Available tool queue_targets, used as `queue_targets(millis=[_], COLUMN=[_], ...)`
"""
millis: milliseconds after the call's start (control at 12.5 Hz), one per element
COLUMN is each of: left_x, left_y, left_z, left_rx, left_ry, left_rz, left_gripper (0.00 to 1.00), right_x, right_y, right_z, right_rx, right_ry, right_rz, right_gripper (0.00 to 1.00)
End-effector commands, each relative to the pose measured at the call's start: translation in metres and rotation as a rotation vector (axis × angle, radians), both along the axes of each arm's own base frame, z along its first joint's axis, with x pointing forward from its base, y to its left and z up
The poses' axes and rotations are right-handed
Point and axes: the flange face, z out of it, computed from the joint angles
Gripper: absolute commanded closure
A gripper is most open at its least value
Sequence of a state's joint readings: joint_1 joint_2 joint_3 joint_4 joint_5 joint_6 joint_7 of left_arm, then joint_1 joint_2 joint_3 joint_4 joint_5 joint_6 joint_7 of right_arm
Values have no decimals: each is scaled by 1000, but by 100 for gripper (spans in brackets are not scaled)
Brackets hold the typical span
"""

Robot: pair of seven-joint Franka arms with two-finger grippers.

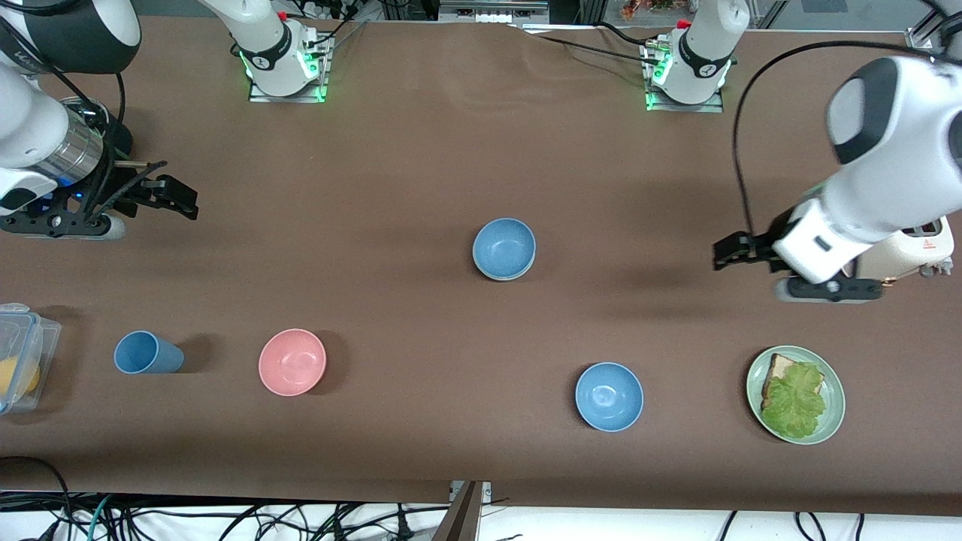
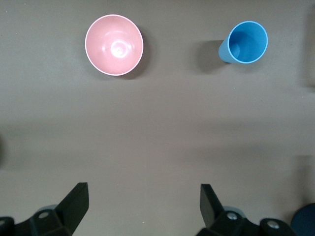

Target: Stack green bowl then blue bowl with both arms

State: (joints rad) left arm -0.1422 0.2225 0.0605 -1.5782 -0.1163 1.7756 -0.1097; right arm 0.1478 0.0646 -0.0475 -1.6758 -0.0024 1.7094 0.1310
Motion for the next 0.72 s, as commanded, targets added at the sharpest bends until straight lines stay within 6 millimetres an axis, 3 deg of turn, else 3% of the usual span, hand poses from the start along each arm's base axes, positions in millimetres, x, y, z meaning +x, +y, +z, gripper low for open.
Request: queue_targets(millis=[0,321,642], left_x=[-10,-16,-17], left_y=[38,74,77], left_z=[16,25,23], left_rx=[9,14,25], left_ry=[6,2,21], left_rz=[-7,-35,-36], left_gripper=[0,0,0], right_x=[-5,-4,-4], right_y=[1,1,0], right_z=[3,2,2], right_rx=[-10,-10,-11], right_ry=[-7,-7,-8], right_rz=[5,5,5], right_gripper=[0,0,0])
